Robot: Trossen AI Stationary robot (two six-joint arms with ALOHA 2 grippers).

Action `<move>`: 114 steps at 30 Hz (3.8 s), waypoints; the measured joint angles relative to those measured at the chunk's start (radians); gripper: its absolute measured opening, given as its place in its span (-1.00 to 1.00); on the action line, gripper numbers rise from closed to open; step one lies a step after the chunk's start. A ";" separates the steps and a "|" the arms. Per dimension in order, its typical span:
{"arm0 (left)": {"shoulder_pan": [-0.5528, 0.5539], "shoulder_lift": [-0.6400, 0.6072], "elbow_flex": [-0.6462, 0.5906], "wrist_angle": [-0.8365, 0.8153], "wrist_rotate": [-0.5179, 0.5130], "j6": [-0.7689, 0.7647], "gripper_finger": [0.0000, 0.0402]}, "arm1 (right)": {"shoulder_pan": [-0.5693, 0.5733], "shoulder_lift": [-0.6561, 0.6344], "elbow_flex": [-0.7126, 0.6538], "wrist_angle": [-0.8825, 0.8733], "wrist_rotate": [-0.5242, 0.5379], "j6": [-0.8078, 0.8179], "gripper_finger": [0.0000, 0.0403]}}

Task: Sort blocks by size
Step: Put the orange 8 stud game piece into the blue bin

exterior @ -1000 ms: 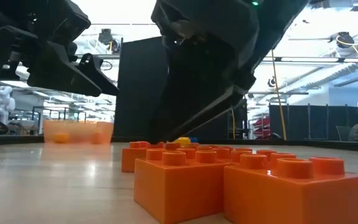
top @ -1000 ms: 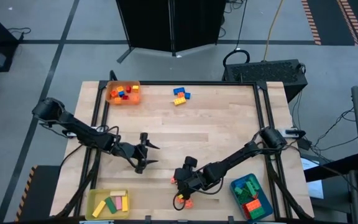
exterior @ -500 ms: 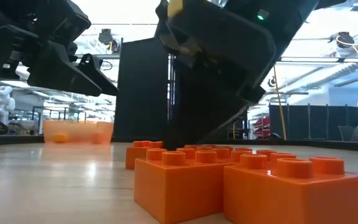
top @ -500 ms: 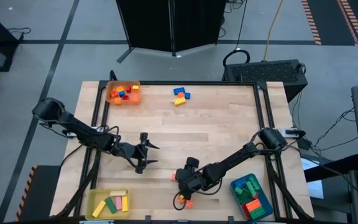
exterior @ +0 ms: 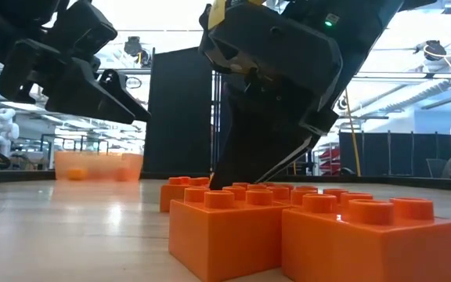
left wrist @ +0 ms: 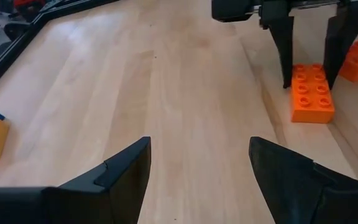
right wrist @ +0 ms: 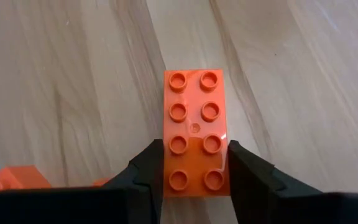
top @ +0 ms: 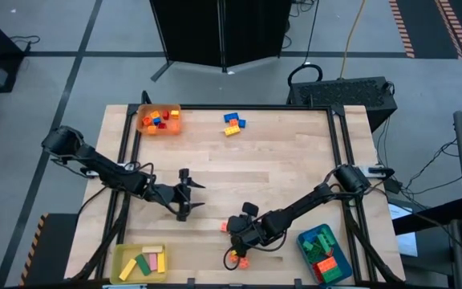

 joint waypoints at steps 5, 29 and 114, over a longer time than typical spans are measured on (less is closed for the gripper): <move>0.000 0.000 0.000 -0.030 -0.044 -0.026 0.35 | 0.021 -0.031 0.000 -0.008 0.000 0.010 -0.32; 0.060 0.000 0.000 0.010 -0.157 0.133 0.35 | 0.229 -0.368 0.001 -0.535 -0.123 0.651 -0.37; 0.059 0.000 0.001 0.000 -0.102 0.106 0.35 | 0.093 -0.015 0.000 0.024 -0.075 0.463 0.20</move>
